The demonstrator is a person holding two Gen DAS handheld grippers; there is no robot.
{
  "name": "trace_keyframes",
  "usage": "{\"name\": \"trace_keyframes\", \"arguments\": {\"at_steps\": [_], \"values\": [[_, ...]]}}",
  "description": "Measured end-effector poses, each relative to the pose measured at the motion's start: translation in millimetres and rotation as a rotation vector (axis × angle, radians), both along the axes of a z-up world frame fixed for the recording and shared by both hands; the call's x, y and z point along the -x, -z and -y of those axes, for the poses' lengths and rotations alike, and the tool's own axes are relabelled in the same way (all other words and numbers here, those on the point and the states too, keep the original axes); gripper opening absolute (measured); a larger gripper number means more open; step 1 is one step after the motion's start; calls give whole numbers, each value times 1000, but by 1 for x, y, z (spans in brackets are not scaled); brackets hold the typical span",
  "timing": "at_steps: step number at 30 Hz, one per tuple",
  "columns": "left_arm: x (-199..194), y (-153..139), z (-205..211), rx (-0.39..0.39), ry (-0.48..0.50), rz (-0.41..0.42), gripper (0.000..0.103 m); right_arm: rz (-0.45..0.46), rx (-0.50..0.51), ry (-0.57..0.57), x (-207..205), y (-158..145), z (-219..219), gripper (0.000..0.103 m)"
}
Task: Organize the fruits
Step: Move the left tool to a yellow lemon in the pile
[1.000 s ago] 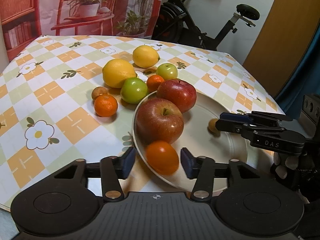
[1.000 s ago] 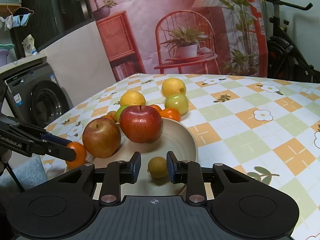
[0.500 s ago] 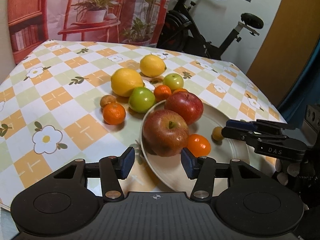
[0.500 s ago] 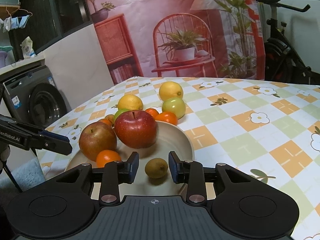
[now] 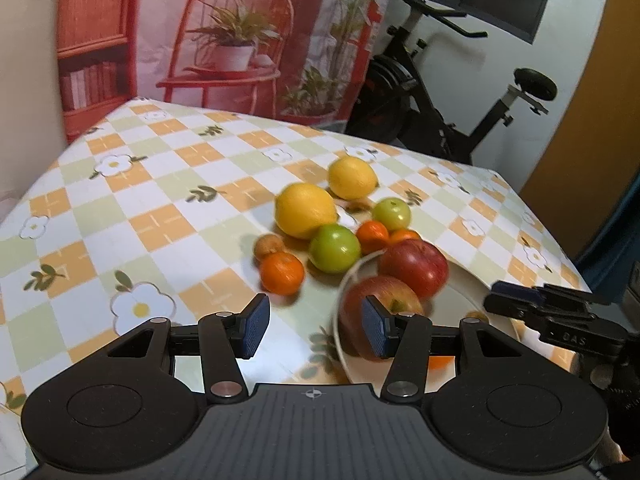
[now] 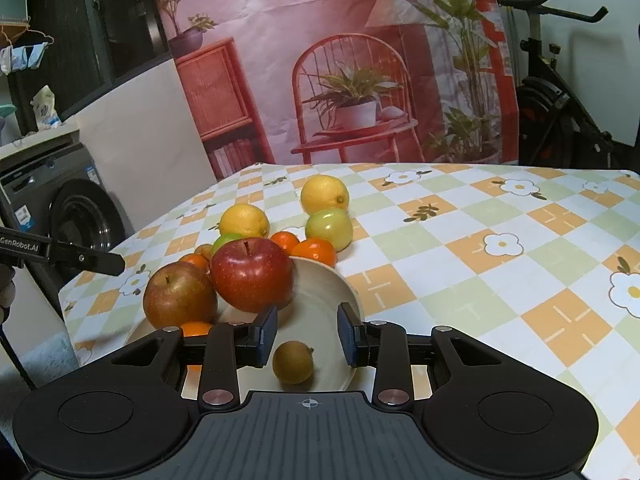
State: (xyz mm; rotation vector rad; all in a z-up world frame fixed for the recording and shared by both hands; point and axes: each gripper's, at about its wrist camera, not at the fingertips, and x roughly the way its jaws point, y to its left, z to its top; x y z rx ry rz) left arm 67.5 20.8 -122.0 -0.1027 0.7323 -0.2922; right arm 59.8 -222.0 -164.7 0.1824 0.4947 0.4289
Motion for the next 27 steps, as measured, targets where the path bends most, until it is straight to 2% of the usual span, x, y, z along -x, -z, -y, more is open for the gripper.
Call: {"name": "trace_keyframes", "arguments": {"at_steps": [20, 27], "values": [[-35, -11, -15, -33, -87, 59, 53, 13, 24, 5, -50, -8, 2, 32], [-52, -24, -18, -39, -108, 94, 53, 35, 32, 10, -72, -19, 2, 32]]}}
